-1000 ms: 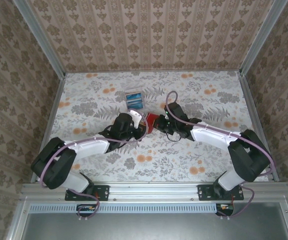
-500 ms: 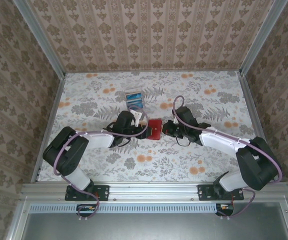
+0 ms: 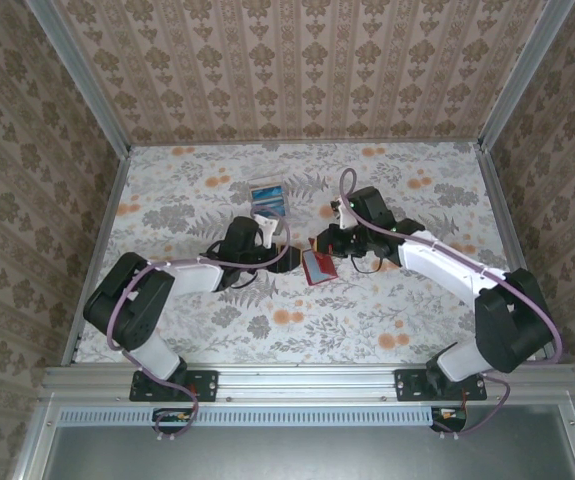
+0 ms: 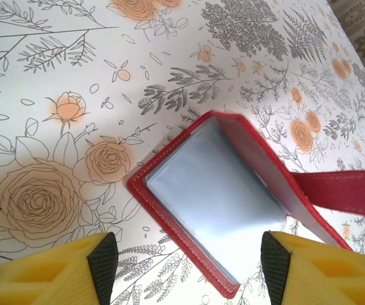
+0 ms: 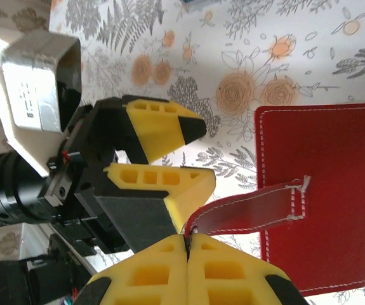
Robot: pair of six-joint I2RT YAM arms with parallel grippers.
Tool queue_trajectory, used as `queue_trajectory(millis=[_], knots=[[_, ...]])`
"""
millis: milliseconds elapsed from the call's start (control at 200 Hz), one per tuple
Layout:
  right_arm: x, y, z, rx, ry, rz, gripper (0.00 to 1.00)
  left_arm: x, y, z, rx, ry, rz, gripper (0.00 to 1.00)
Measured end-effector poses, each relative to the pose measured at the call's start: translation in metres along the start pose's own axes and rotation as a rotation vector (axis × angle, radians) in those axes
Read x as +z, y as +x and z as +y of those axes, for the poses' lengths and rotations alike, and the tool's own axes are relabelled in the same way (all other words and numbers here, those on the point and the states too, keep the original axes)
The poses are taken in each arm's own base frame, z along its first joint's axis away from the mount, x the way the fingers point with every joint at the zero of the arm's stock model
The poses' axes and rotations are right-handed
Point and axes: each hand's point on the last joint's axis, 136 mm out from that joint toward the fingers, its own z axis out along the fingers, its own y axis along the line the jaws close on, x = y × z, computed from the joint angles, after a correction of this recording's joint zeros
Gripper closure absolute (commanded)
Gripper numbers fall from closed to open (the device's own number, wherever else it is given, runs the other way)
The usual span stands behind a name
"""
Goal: Put the credit cards into the card holder
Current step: Open the card holder at the center of the table.
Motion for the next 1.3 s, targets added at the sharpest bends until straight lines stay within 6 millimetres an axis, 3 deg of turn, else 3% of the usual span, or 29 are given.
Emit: queue_trajectory(millis=[165,315,685,985,1150,1235,1300], knots=[[0.012,0.007,-0.009,0.005,0.012,0.060,1.00,0.006,0.003,0.002,-0.029,0.011,0.021,0.44],[0.011,0.005,-0.021,0.035,0.021,0.060,1.00,0.012,0.007,0.008,-0.053,0.000,0.042,0.49],[-0.014,0.014,-0.122,0.271,0.161,0.017,1.00,0.011,0.006,0.011,-0.060,0.000,0.044,0.43],[-0.024,0.024,-0.161,0.306,0.314,-0.002,1.00,0.027,0.012,0.008,-0.058,0.009,0.082,0.46],[-0.039,0.025,-0.180,0.295,0.455,-0.040,0.90,0.032,0.017,0.010,-0.066,0.003,0.109,0.46],[-0.044,0.025,-0.188,0.289,0.510,-0.051,0.77,0.031,0.020,0.012,-0.073,-0.012,0.120,0.49],[-0.047,0.026,-0.193,0.279,0.540,-0.049,0.72,0.031,0.020,0.013,-0.076,-0.017,0.126,0.52]])
